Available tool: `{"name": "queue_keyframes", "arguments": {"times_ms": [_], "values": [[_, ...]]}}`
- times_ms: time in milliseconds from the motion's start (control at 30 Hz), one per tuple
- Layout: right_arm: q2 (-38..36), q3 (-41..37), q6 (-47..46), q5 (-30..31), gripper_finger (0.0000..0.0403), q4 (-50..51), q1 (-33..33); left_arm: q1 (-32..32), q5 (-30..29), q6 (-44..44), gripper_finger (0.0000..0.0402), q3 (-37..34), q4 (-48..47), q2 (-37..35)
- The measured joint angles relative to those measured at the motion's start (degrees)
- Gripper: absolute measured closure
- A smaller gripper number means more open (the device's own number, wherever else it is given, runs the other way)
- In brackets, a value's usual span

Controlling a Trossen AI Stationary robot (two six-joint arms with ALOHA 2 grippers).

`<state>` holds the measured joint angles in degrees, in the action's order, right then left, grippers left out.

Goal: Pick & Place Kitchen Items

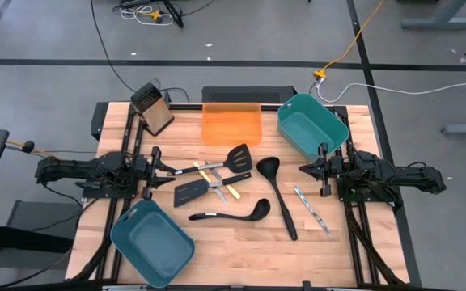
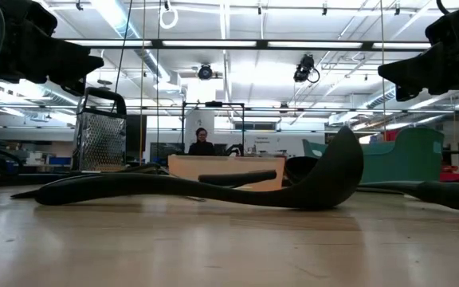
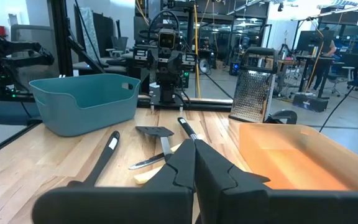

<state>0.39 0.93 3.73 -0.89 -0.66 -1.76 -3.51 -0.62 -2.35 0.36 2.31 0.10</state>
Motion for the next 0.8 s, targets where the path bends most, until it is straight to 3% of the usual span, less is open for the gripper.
{"name": "queue_keyframes", "arguments": {"times_ms": [500, 800], "values": [[0.01, 0.02, -5.93, -0.06, 0.0396, -4.39, 0.00, 0.00, 0.01, -0.45, 0.0268, 1.32, 2.46, 0.01], [-0.01, 0.02, -6.66, -0.04, 0.0396, -9.32, 0.00, 0.00, 0.00, -5.36, 0.0268, 2.45, 2.24, 0.13]]}}
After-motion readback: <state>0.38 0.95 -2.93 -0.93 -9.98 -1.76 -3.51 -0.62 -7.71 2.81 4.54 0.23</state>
